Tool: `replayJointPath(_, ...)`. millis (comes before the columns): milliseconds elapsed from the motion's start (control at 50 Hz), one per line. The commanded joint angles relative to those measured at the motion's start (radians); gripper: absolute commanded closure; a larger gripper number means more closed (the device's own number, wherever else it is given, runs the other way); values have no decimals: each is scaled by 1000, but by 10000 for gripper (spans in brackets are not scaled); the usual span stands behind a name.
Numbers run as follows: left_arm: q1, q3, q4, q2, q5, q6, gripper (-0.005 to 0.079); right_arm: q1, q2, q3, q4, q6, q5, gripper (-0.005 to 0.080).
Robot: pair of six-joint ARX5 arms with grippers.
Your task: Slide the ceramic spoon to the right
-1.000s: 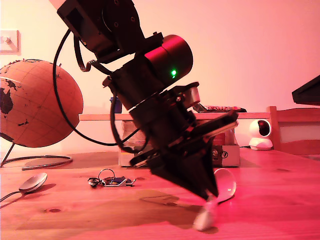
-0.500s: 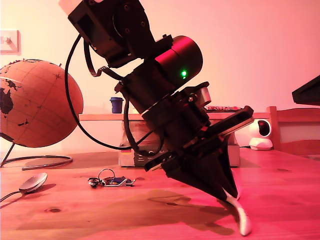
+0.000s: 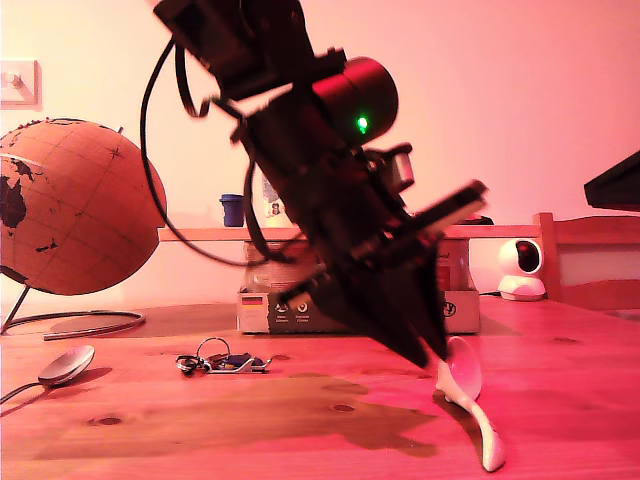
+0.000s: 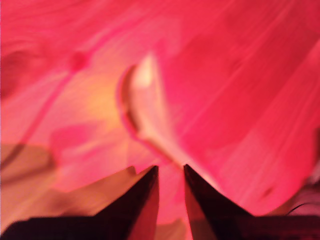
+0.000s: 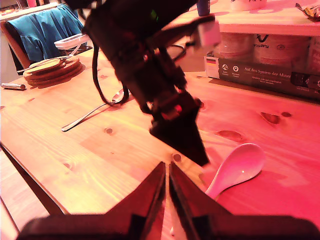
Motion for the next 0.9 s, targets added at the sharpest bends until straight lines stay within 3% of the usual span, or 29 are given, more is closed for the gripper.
replayJointPath(0, 15, -10, -38, -28, -17, 12, 718, 4, 8, 13, 6, -6, 3, 764)
replayJointPath(40, 26, -10, -66, -38, -25, 71, 774, 3, 8, 13, 5, -6, 7, 764)
replayJointPath(200, 71, -10, -156, -87, -74, 166, 762, 3, 8, 13, -1, -6, 69, 764)
replayJointPath(560, 162, -29, -211, -305, -143, 233, 762, -16, 8, 13, -76, -6, 236, 764)
replayJointPath(880, 237, -98, -220, -497, -150, 238, 762, -164, 8, 12, -42, -6, 257, 764)
